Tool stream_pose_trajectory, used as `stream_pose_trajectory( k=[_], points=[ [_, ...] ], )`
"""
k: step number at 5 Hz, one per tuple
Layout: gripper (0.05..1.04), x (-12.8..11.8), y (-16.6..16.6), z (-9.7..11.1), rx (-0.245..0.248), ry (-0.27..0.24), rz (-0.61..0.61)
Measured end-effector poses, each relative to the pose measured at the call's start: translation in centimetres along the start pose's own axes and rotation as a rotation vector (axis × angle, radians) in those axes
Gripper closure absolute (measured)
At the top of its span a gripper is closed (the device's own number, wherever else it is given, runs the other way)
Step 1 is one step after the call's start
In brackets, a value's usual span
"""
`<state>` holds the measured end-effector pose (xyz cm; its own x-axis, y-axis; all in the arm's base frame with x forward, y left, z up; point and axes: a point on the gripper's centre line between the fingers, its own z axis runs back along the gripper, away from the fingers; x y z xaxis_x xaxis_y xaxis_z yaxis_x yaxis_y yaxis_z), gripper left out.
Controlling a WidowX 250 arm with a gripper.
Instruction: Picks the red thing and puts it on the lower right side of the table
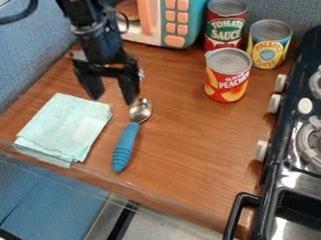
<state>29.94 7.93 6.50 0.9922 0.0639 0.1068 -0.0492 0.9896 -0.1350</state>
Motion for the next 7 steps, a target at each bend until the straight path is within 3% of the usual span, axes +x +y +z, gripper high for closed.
stream_pose_trajectory(
  k=[2, 4, 6, 7],
  points=[
    [0.084, 4.7, 4.4, 1.1, 0.048, -0.082, -0.049],
    [0.084, 8.5, 7.7, -0.5, 0.127, -0.044, -0.074],
    [0.084, 9.3, 8.3, -3.7, 0.130, 0.010, -0.070],
    [0.130, 9.2, 7.3, -4.4, 0.123, 0.018, -0.077]
  ],
)
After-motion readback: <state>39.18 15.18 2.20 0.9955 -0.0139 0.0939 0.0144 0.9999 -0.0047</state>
